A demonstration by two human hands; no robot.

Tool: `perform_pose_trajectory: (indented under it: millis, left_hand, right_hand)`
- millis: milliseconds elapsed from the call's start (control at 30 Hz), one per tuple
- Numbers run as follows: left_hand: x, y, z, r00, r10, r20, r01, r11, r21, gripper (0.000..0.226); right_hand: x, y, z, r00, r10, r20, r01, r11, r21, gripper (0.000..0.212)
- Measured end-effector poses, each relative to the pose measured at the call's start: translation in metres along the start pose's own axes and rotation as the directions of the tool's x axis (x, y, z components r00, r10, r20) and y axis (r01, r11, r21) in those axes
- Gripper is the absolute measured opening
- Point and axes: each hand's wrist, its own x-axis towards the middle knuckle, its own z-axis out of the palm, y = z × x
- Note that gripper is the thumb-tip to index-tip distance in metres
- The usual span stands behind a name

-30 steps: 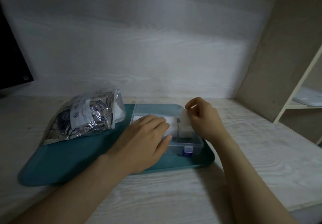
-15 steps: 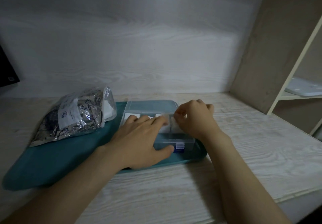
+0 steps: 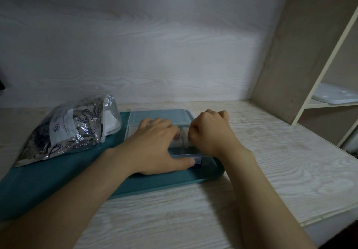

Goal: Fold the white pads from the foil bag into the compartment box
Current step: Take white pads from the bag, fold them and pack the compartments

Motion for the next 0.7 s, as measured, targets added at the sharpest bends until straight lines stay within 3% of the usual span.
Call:
perform_pose_trajectory:
  millis: [100, 200, 300, 367, 433, 500, 600, 700]
  left_hand:
    - [-0.003, 0.0, -0.002, 1.0, -0.004, -0.02, 0.004, 1.0, -0.012, 0.085]
    - [-0.007, -0.002, -0.003, 0.996, 0.024, -0.084, -0.028, 0.998, -0.048, 0.074]
    - [-0.01, -0.01, -0.008, 0.966, 0.019, -0.257, -0.063, 0.984, -0.166, 0.062]
    - [-0.012, -0.024, -0.02, 0.907, -0.033, -0.419, -0.046, 0.983, -0.177, 0.051]
    - [-0.018, -0.044, -0.033, 0.82, -0.104, -0.563, 0.04, 0.991, -0.126, 0.036]
    - [-0.03, -0.069, -0.042, 0.757, -0.216, -0.617, 0.191, 0.976, -0.108, 0.034]
    - [-0.05, -0.106, -0.041, 0.669, -0.404, -0.624, 0.397, 0.904, -0.16, 0.041]
    - [-0.061, -0.128, -0.034, 0.597, -0.583, -0.551, 0.472, 0.811, -0.346, 0.038]
  right_hand:
    - [0.0, 0.0, 0.001, 0.998, 0.035, 0.06, -0.036, 0.999, 0.024, 0.032]
    - [-0.003, -0.003, 0.001, 1.0, 0.018, 0.02, -0.018, 0.999, 0.033, 0.035]
    - [-0.003, -0.007, -0.002, 0.995, -0.017, -0.1, 0.023, 0.998, 0.053, 0.033]
    - [-0.003, -0.013, -0.002, 0.982, -0.045, -0.184, 0.06, 0.995, 0.075, 0.034]
    - [-0.005, -0.021, -0.002, 0.963, -0.092, -0.253, 0.123, 0.986, 0.111, 0.028]
    - [-0.007, -0.035, -0.001, 0.944, -0.167, -0.284, 0.216, 0.965, 0.151, 0.024]
    - [-0.008, -0.064, 0.004, 0.933, -0.234, -0.273, 0.297, 0.93, 0.217, 0.027]
    - [-0.004, -0.095, 0.01, 0.934, -0.262, -0.243, 0.329, 0.896, 0.299, 0.033]
